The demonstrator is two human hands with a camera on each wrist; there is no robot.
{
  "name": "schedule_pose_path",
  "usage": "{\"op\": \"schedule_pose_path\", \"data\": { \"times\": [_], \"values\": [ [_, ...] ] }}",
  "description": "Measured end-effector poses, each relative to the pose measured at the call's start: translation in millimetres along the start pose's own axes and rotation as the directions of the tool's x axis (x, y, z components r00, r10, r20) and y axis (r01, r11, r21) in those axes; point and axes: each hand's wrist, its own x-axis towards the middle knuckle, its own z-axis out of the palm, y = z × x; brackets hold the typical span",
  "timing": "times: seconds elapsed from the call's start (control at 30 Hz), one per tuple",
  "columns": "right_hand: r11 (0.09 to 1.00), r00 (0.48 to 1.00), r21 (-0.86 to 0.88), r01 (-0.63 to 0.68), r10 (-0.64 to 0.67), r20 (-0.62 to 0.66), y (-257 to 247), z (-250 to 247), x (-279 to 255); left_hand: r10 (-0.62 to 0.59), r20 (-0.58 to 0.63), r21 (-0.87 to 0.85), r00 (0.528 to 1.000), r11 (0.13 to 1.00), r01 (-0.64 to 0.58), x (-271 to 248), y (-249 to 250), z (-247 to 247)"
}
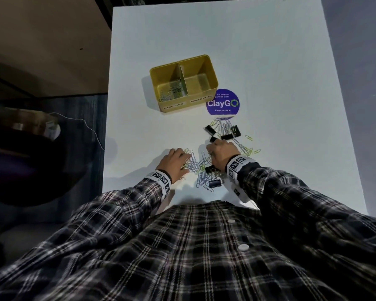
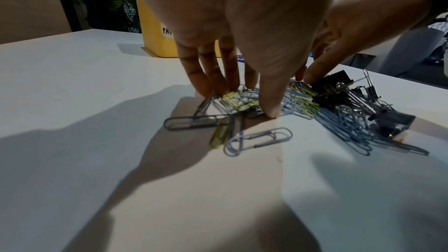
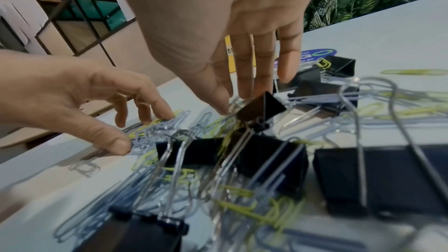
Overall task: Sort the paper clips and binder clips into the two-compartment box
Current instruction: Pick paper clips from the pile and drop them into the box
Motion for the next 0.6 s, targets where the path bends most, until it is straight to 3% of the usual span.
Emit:
{"op": "schedule_pose_path", "data": {
  "times": [0.13, 0.3, 0.4, 0.6],
  "values": [
    [0.999, 0.998, 0.01, 0.052, -0.052, -0.019, -10.0, -5.2, -6.4, 0.031, -0.088, -0.02, 0.996, 0.999, -0.033, -0.5, -5.6, 0.7],
    [0.987, 0.993, -0.133, 0.091, -0.08, 0.09, -45.0, 12.0, -12.8, -0.026, 0.018, 0.071, 1.0, 0.997, 0.025, -3.1, -5.4, 2.1],
    [0.982, 0.998, -0.185, 0.038, -0.03, 0.048, -52.3, 19.7, -7.4, -0.058, -0.002, 0.037, 0.998, 0.998, 0.058, 2.6, 0.1, 1.8],
    [0.996, 0.995, -0.073, 0.047, -0.04, 0.092, -47.4, 19.2, 0.4, -0.058, -0.047, 0.028, 0.997, 0.998, 0.06, 10.8, 5.3, 0.0]
  ]
}}
